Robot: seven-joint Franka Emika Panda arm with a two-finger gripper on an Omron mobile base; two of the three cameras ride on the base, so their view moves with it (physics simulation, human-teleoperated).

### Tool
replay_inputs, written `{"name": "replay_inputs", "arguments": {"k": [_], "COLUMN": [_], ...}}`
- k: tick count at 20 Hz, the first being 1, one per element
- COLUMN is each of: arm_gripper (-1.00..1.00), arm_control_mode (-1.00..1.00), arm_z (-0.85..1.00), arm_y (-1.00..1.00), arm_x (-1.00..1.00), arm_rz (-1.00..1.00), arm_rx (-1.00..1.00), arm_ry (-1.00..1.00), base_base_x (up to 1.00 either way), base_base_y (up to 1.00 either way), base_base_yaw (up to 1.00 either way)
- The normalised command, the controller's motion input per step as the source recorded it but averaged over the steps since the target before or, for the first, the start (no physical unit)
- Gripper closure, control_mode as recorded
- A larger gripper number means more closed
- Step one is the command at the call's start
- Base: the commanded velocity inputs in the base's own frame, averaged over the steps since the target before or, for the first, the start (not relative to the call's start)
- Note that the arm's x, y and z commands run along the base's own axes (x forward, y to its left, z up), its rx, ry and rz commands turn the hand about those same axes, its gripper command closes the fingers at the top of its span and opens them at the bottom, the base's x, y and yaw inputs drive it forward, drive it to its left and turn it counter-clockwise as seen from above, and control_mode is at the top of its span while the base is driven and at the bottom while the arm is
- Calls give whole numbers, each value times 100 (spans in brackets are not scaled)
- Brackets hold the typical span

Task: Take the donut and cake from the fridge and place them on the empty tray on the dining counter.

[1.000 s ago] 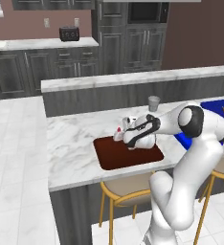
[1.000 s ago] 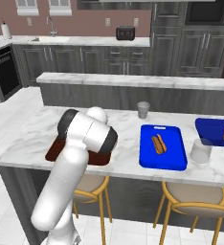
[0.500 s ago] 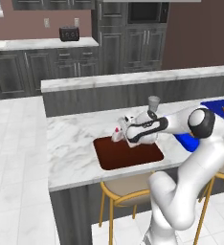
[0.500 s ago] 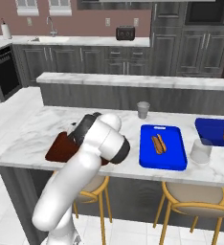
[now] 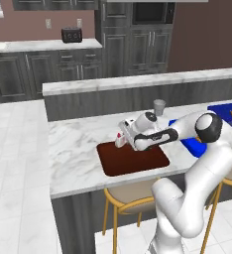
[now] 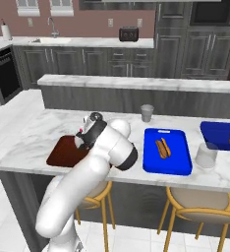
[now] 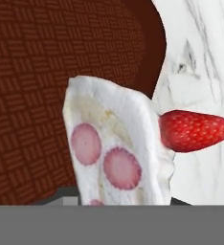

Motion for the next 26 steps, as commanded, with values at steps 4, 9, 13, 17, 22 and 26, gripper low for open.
{"name": "replay_inputs", "arguments": {"k": [4, 9, 13, 17, 22, 26], "arm_gripper": [100, 100, -100, -100, -100, -100], "arm_control_mode": [-100, -100, -100, -100, -100, -100], "arm_z": [-4, -4, 12, 28, 33, 62], "arm_y": [0, 0, -1, -21, -60, -61], "arm_x": [-3, -16, -48, -67, -32, 9], "arm_rz": [1, 1, 2, 0, 0, 0], "arm_rx": [-8, -8, -7, 0, 3, 5], "arm_ry": [-13, -14, -25, -13, 2, 12], "base_base_x": [0, 0, 0, 0, 0, 0], "base_base_y": [0, 0, 0, 0, 0, 0], "base_base_yaw": [0, 0, 0, 0, 0, 0]}}
